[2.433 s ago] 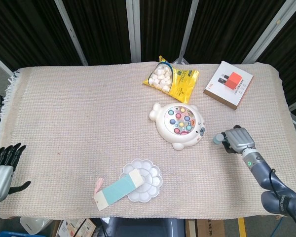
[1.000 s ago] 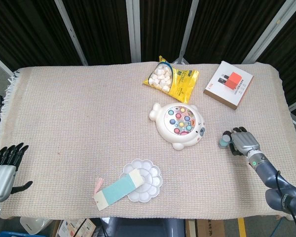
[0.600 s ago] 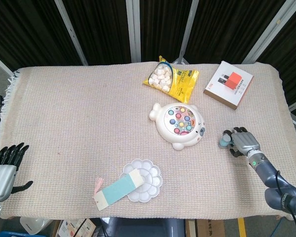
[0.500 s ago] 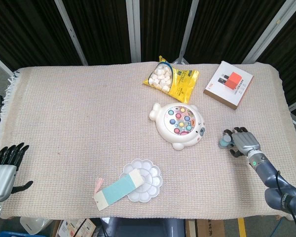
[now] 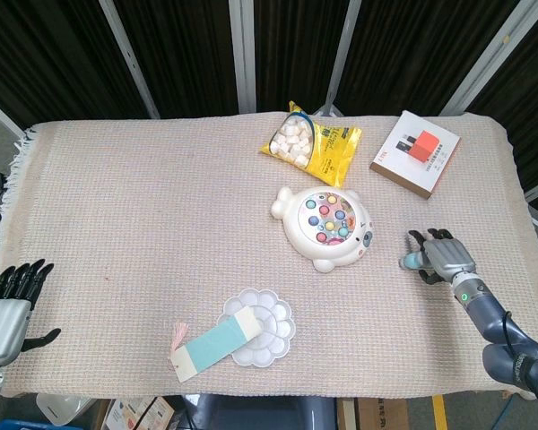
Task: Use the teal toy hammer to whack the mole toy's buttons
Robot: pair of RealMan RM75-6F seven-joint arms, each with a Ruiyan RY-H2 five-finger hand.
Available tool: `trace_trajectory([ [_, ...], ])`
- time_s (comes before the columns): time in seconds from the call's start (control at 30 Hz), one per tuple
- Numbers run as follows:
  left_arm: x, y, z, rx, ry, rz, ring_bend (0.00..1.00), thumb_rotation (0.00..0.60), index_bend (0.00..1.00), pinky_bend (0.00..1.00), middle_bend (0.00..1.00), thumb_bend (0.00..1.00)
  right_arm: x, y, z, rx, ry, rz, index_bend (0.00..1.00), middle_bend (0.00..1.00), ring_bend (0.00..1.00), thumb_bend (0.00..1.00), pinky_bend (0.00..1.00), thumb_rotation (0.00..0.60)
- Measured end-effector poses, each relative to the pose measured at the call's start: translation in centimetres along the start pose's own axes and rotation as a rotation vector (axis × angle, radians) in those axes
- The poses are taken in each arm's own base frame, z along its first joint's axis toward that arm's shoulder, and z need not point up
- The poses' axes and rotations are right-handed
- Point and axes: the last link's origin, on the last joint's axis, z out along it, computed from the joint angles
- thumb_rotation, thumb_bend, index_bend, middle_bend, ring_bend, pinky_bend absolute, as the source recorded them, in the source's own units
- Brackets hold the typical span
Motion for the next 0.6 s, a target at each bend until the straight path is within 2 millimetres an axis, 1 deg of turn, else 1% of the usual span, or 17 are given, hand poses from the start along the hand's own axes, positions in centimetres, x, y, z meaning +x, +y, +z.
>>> trace_trajectory([
  [0.13,0.0,0.0,0.0,0.0,-0.001,-0.001,0.0,0.6,0.0,0.0,0.0,0.12,0.0,0.0,-0.1,0.001,0.002,0.002,0.0,0.08,0.0,0.43,0.0,0.6],
  [0.2,0.0,0.0,0.0,0.0,0.0,-0.001,0.0,0.6,0.0,0.0,0.0,0.12,0.1,0.0,-0.1,0.002,0.006,0.001,0.0,0.03,0.0,0.43,0.0,0.6],
  [0.27,0.0,-0.1,0.0,0.001,0.001,-0.003,0.0,0.6,0.0,0.0,0.0,0.12,0.2,-0.1,-0.2,0.003,0.009,0.003,0.0,0.0,0.0,0.43,0.0,0.6],
  [0.43,-0.1,-0.2,0.0,0.001,0.002,-0.006,0.0,0.6,0.0,0.0,0.0,0.12,0.8,-0.2,-0.8,0.008,0.035,0.029,0.0,0.0,0.0,0.43,0.0,0.6],
  [0.6,-0.1,-0.4,0.1,0.005,0.008,-0.012,0.0,0.6,0.0,0.0,0.0,0.12,1.6,-0.1,-2.3,0.019,0.102,0.087,0.0,0.0,0.0,0.43,0.0,0.6],
])
